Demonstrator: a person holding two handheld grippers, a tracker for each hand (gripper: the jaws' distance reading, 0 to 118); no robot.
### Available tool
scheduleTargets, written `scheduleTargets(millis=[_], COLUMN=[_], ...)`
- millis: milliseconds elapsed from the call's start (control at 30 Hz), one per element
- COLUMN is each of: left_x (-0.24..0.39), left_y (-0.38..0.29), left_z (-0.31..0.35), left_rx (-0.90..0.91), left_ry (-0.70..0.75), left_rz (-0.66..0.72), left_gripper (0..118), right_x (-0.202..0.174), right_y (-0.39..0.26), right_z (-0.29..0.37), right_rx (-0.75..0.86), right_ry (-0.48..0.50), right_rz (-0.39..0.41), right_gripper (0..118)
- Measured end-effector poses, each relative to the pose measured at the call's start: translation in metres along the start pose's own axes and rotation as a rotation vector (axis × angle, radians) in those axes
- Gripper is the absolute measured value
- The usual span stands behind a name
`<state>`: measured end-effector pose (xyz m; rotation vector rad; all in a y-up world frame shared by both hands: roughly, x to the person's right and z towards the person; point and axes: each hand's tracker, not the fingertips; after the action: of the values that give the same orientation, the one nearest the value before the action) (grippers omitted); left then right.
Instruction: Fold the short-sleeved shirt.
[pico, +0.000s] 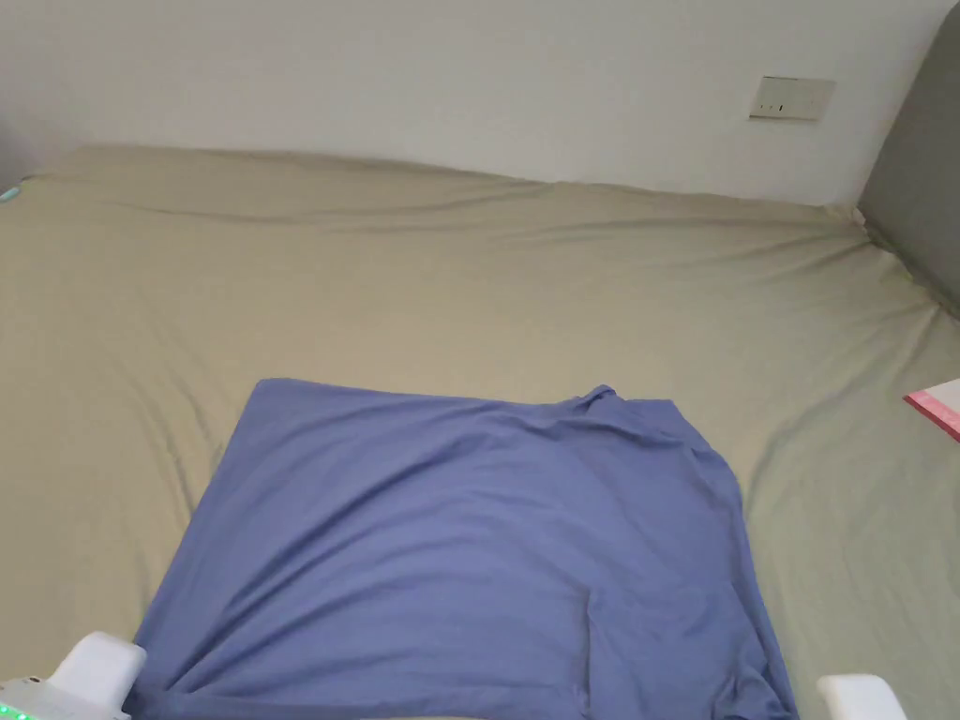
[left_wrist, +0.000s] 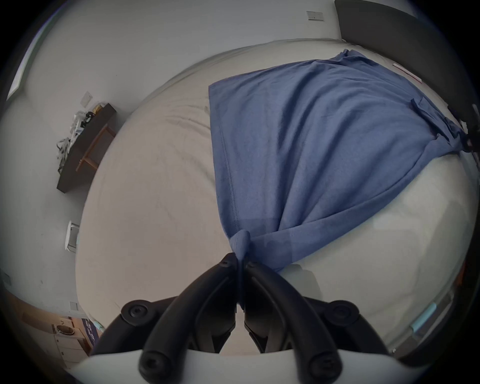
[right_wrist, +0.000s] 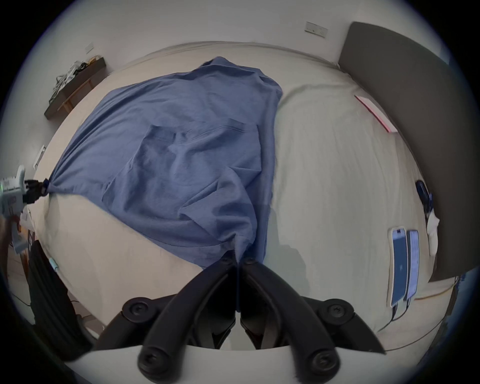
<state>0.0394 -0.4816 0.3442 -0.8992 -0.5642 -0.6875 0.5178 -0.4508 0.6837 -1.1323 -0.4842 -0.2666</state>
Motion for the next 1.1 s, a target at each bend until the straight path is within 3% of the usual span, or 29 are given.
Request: scheduleTargets(millis=[133,367,467,567,633,667,700,733,767,900,1100], left_x=[0.007,0.025,0.022,0.02,0.019,0.018,0.016,0.013,0.01,-0.002,-0.005], left_y=[-0.018,-0.037,-0.032,-0.029,-0.026,-0.024,-0.02,-0.016,-0.008,0.036,0.101], left_z=[0.012,0.006,0.008,0.011,0.015,0.018,0.022,0.029,0.038,0.091,0.201], left_rx=[-0.058,-0.094,-0.107,-0.116,-0.104,-0.098,-0.09,-0.065,-0.019,0.249,0.715], left_ry=[-0.056,-0.047,-0.053,-0.064,-0.071,-0.073,-0.086,-0.108,-0.14,-0.13,-0.006], left_rz=[-0.032,-0.102,-0.071,-0.066,-0.04,-0.005,0.04,0.077,0.117,0.23,0.356], left_gripper=[0,0,0,1,18,38,76,101,113,112,108], right_x=[0.002,0.0,-0.006,-0.007,-0.006,-0.005,-0.002,-0.001,0.0,-0.014,-0.072], right_y=[-0.007,-0.028,-0.037,-0.034,-0.029,-0.026,-0.02,-0.012,-0.002,0.041,0.086], right_z=[0.013,-0.005,-0.021,-0.021,-0.013,-0.009,-0.002,0.01,0.024,0.093,0.209], right_rx=[-0.07,-0.271,-0.251,-0.218,-0.183,-0.166,-0.143,-0.09,-0.028,0.279,0.708], right_ry=[-0.048,0.011,-0.018,-0.047,-0.097,-0.132,-0.173,-0.182,-0.176,-0.168,-0.157], right_rz=[0.069,0.048,0.063,0.056,0.069,0.07,0.064,0.047,0.028,0.006,0.035], right_gripper=[3,3,3,16,61,88,104,104,104,103,103])
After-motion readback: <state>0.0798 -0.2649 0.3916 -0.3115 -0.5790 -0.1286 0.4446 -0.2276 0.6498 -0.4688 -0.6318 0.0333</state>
